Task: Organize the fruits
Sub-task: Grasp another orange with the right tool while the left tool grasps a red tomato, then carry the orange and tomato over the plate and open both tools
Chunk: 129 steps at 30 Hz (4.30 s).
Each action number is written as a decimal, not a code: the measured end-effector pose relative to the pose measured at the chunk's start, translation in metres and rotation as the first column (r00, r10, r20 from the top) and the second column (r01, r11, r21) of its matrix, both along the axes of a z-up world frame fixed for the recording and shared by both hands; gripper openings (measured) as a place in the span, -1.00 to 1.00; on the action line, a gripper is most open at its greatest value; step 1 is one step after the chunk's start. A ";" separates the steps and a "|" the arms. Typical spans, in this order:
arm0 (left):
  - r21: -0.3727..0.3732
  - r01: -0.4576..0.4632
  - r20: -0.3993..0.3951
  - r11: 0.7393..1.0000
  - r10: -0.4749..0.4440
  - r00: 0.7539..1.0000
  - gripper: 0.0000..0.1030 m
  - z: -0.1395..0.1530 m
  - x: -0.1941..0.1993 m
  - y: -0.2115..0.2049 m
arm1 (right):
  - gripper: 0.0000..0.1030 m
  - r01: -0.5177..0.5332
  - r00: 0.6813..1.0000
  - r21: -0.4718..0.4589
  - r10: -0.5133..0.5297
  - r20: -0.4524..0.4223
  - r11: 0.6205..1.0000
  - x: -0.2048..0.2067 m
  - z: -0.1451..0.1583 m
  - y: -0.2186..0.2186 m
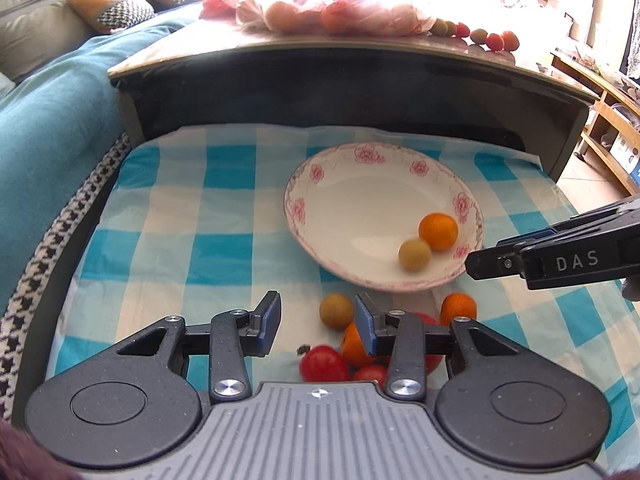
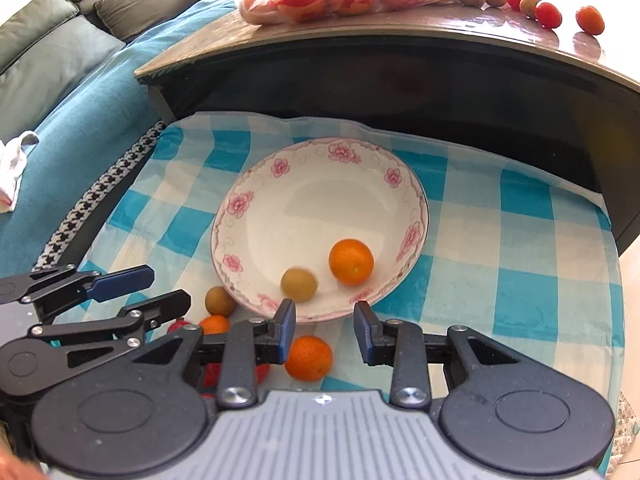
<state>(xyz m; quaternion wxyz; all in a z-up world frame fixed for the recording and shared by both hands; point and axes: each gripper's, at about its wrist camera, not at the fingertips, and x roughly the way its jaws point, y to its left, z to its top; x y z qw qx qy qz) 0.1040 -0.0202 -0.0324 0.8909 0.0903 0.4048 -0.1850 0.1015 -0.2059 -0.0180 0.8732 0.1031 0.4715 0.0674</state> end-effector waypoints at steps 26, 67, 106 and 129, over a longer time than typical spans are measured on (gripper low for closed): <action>-0.010 0.060 -0.070 0.998 -0.060 0.996 0.01 -0.031 -0.005 0.010 | -0.33 -0.073 0.991 -0.002 0.072 -0.116 0.997 0.000 -0.039 0.021; -0.012 0.067 -0.091 0.998 -0.068 0.993 -0.23 -0.031 0.003 0.008 | -0.37 -0.112 0.993 0.004 0.112 -0.032 0.994 -0.007 -0.013 0.015; -0.030 0.108 -0.100 0.994 -0.111 0.989 0.03 -0.032 0.001 0.000 | -0.37 -0.074 0.997 0.024 0.075 -0.020 0.997 0.003 -0.008 0.009; 0.039 0.135 -0.094 0.990 -0.131 0.987 -0.20 -0.043 0.004 -0.017 | -0.37 -0.083 0.996 0.020 0.083 -0.031 0.996 0.004 -0.011 0.010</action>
